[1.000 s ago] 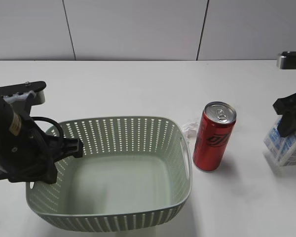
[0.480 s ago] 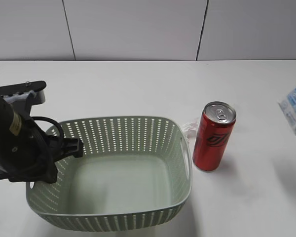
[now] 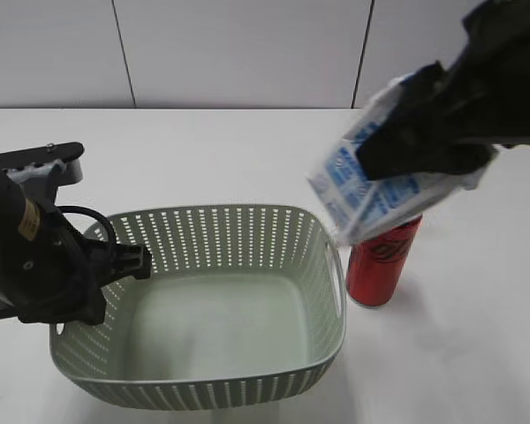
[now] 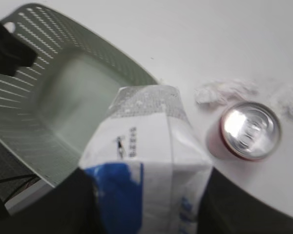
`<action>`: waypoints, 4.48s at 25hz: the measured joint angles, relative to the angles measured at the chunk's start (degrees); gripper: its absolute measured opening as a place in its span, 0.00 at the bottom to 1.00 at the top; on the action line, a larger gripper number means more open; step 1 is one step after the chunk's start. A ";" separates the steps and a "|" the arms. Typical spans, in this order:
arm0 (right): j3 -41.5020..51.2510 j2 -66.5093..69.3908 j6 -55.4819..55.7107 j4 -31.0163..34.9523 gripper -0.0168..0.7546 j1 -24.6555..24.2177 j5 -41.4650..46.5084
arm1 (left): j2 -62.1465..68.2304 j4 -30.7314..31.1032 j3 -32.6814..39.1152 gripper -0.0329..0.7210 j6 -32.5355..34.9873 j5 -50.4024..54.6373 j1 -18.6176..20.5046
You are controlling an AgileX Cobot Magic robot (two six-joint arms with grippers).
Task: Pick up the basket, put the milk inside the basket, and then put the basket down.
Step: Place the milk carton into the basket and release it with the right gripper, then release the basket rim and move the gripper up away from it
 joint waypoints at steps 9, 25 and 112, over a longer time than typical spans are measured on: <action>-2.93 15.50 0.18 0.33 0.43 8.94 -3.03 | 0.00 0.00 0.00 0.04 0.00 -0.37 0.00; -3.08 24.05 -1.05 1.98 0.56 8.94 -6.84 | 0.05 -0.30 0.00 0.04 0.00 -2.31 0.00; 37.91 -71.34 -2.64 -7.00 0.79 -37.41 9.79 | 0.23 -2.16 0.34 0.04 8.41 0.22 9.43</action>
